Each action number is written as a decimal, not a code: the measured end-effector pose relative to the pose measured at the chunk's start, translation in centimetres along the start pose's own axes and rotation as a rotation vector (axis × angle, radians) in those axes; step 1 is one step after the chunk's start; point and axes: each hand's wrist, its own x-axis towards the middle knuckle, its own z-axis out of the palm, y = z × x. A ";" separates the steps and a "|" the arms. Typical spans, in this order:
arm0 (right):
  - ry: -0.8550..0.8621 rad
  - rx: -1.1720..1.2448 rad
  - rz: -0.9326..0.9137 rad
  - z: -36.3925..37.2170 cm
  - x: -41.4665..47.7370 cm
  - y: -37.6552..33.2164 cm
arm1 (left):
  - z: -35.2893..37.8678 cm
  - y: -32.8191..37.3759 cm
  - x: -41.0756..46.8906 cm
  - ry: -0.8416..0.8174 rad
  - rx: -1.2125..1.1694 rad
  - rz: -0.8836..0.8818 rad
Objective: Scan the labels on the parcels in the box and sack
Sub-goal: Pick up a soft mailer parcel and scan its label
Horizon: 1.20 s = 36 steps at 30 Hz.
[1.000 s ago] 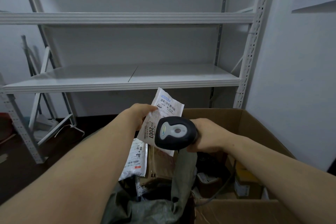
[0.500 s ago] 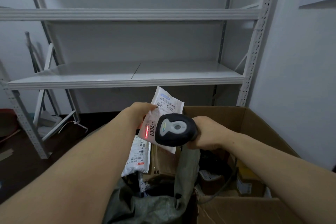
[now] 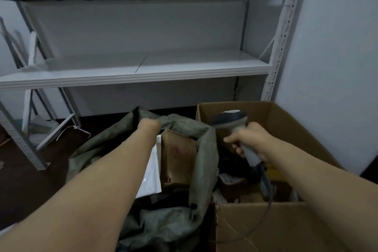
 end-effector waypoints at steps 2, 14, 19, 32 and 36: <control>0.049 0.088 0.081 -1.9 1.0 1.8 | 3.4 0.5 -0.8 -0.047 0.131 0.073; 0.154 0.294 0.542 -12.7 9.6 16.8 | 28.7 -8.1 -2.4 -0.685 0.570 0.097; 0.031 0.268 0.670 -14.6 16.0 20.5 | 36.5 -15.5 -0.5 -0.921 1.075 0.212; 0.018 0.613 0.713 -17.8 25.0 27.7 | 50.2 -31.4 -0.8 -1.328 1.803 0.611; 0.024 0.685 0.678 -17.5 23.8 27.2 | 49.0 -27.3 0.2 -1.135 1.292 0.335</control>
